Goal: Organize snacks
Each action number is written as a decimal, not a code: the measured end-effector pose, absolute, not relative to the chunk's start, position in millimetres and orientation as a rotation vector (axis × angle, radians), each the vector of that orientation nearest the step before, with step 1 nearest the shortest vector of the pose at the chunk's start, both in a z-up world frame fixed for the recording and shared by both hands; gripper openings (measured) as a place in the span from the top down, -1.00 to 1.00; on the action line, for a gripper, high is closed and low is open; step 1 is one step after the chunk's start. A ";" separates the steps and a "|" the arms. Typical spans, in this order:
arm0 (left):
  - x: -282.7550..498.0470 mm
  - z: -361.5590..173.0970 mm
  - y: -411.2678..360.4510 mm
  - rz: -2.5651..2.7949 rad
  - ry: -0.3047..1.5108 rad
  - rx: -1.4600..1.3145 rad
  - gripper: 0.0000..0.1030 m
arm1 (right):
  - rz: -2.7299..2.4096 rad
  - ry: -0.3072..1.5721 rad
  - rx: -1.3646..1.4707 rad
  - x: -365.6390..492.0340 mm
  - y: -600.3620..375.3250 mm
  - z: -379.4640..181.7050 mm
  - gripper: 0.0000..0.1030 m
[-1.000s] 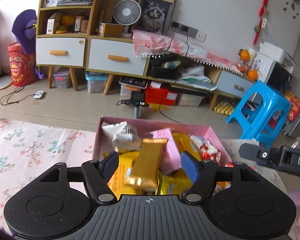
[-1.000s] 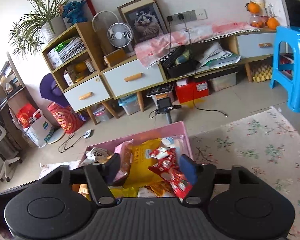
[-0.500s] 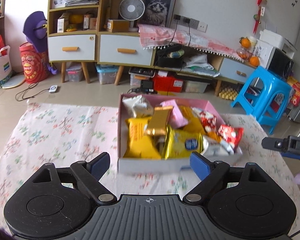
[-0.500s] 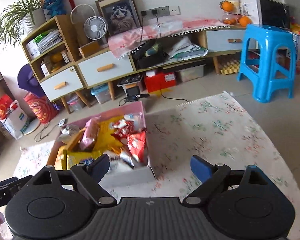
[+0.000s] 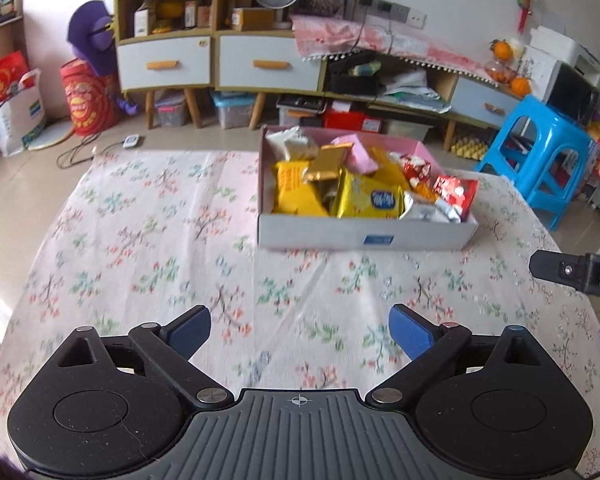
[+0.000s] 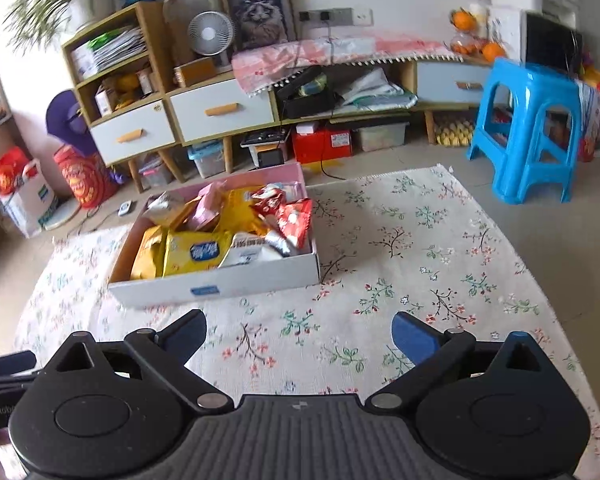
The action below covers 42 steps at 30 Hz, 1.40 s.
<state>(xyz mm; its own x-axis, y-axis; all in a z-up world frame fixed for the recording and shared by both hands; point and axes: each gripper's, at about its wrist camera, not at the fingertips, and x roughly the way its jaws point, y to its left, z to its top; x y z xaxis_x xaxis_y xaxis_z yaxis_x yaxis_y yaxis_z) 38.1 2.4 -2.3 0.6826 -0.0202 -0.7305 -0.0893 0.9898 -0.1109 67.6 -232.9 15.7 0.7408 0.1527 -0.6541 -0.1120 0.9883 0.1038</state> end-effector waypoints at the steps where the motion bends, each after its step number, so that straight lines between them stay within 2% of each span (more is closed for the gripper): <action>1: 34.5 -3.1 2.6 0.068 0.826 -0.147 -0.90 | 0.151 0.725 0.047 63.4 -230.0 16.0 -0.77; 11: 11.4 12.1 8.5 0.144 0.815 -0.165 -1.00 | 0.208 0.666 -0.041 37.9 -207.6 30.5 -0.82; 42: 1.2 18.5 -15.3 0.175 0.807 -0.079 -1.00 | 0.179 0.651 -0.080 28.1 -198.8 27.8 -0.82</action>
<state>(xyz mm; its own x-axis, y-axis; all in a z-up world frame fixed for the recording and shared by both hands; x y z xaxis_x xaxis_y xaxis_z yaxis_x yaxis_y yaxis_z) 1.2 -15.3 18.5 0.6782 0.1257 -0.7241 -0.1857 0.9826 -0.0034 28.1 -198.8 27.8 0.7806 0.1399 -0.6091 -0.1902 0.9816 -0.0183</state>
